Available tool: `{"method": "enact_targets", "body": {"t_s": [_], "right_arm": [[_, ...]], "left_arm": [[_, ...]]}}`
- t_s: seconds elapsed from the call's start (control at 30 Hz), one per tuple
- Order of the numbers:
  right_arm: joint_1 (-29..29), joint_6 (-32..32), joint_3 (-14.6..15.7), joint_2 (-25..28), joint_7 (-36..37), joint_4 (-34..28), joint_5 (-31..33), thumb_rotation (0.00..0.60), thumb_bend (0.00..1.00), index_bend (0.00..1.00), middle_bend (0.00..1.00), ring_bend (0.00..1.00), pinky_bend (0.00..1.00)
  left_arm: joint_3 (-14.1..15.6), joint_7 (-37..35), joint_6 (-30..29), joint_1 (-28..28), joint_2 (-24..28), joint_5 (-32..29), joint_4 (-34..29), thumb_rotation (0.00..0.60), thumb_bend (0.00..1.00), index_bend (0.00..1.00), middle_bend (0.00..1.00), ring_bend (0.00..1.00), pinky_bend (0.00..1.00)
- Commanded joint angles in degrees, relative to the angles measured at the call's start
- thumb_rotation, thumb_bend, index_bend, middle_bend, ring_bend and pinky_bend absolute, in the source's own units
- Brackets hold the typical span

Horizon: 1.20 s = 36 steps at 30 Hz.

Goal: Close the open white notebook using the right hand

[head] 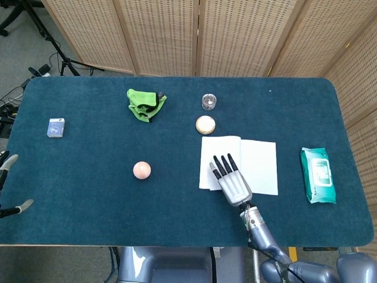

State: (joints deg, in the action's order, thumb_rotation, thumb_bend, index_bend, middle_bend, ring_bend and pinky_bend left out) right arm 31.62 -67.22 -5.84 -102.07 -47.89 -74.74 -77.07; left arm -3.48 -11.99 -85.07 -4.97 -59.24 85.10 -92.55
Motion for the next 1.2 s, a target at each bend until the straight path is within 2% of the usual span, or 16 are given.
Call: {"method": "enact_targets", "body": {"t_s": [0.03, 0.33, 0.7, 0.97, 1.07, 1.2], "right_arm": [[-0.1, -0.1, -0.1, 0.4, 0.9, -0.6, -0.1, 0.6, 1.0, 0.0, 0.0, 0.0, 0.0], [-0.4, -0.3, -0.3, 1.2, 2.6, -1.6, 0.2, 0.6, 1.0, 0.0, 0.0, 0.0, 0.0], [-3.6, 1.4, -2.3, 3.6, 19.3, -4.6, 5.3, 0.6, 1.0, 0.0, 0.0, 0.0, 0.0], [-6.2, 4.4, -4.4, 6.2, 36.5, -7.9, 9.0, 0.6, 1.0, 0.0, 0.0, 0.0, 0.0], [-7.0, 6.0, -5.3, 6.8, 45.0, -7.0, 9.4, 0.6, 1.0, 0.0, 0.0, 0.0, 0.0], [-7.8, 7.0, -6.3, 7.1, 52.8, -5.9, 9.8, 0.6, 1.0, 0.0, 0.0, 0.0, 0.0]], "left_arm": [[0.0, -0.1, 0.0, 0.0, 0.0, 0.0, 0.0, 0.6, 0.0, 0.0, 0.0, 0.0, 0.0], [0.0, -0.1, 0.0, 0.0, 0.1, 0.1, -0.1, 0.6, 0.0, 0.0, 0.0, 0.0, 0.0], [0.3, -0.6, -0.3, 0.2, 0.3, 0.5, -0.2, 0.6, 0.0, 0.0, 0.0, 0.0, 0.0], [0.6, -0.8, -0.6, 0.4, 0.3, 1.0, -0.2, 0.6, 0.0, 0.0, 0.0, 0.0, 0.0], [0.6, -0.6, -0.6, 0.4, 0.2, 1.1, -0.3, 0.6, 0.0, 0.0, 0.0, 0.0, 0.0], [0.8, -0.3, -0.8, 0.5, 0.1, 1.4, -0.4, 0.6, 0.0, 0.0, 0.0, 0.0, 0.0]]}}
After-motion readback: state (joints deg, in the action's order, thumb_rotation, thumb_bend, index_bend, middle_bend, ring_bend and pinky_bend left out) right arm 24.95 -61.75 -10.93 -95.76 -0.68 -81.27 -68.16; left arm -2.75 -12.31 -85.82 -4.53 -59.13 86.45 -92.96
